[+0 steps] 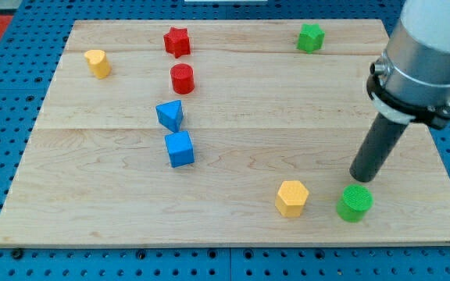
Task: Push green star to bottom center
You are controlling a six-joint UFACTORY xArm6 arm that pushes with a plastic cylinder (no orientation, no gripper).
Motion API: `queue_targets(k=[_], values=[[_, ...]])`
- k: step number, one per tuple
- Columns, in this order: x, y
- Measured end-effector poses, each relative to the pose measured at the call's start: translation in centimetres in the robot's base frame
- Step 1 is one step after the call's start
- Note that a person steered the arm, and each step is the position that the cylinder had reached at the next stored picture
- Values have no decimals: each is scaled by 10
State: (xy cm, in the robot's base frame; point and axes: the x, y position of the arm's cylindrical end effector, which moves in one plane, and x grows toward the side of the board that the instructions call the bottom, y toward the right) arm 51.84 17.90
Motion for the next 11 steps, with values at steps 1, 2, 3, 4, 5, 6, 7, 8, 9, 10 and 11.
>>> queue_targets(k=[1,2,3,4,5,6,7,8,9,10,11], values=[[-43,44],[-137,48],[-230,61],[-315,62],[-319,19],[-281,-19],[-281,-33],[-281,-27],[-279,-27],[-243,-27],[-232,-30]])
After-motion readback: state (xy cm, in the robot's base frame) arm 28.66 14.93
